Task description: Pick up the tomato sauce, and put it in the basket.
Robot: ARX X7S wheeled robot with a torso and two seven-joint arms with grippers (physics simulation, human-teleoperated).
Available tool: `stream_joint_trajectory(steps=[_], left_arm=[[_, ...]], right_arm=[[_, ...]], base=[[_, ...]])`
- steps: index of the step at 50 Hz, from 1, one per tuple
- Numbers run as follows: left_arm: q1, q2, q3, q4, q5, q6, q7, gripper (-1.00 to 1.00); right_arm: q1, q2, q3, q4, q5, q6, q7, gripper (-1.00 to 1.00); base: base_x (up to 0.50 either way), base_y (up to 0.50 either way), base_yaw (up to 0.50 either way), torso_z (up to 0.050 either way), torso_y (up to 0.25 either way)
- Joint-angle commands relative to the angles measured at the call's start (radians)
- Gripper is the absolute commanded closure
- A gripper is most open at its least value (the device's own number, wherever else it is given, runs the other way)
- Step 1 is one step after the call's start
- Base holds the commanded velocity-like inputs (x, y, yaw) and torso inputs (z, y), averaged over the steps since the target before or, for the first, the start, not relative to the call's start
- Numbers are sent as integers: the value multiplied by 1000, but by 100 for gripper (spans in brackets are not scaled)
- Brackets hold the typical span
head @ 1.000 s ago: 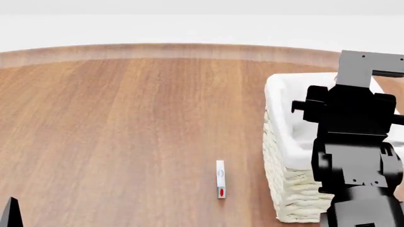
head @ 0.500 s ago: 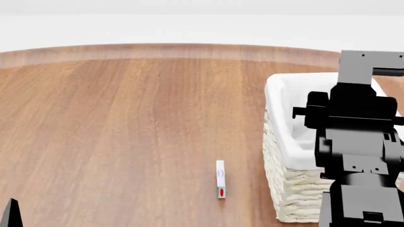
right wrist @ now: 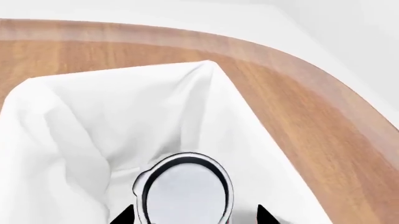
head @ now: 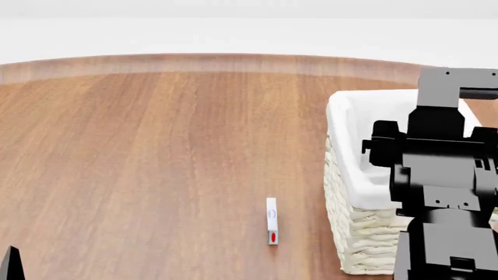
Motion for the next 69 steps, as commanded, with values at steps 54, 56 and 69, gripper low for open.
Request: stream_joint_trajectory(steps=[54, 56, 69], left_arm=[[43, -3, -14, -8, 9, 40, 3, -100], [44, -1, -13, -14, 7, 42, 6, -100], [55, -7, -21, -8, 11, 44, -2, -100]], right_arm=[[-794, -125, -176, -1494, -16, 19, 69, -100], [-828, -132, -176, -1531, -3, 18, 74, -100], [-1077, -101, -357, -1744, -79, -51, 143, -100]], base=[[0, 0, 0, 0, 0], [0, 0, 0, 0, 0], [0, 0, 0, 0, 0]])
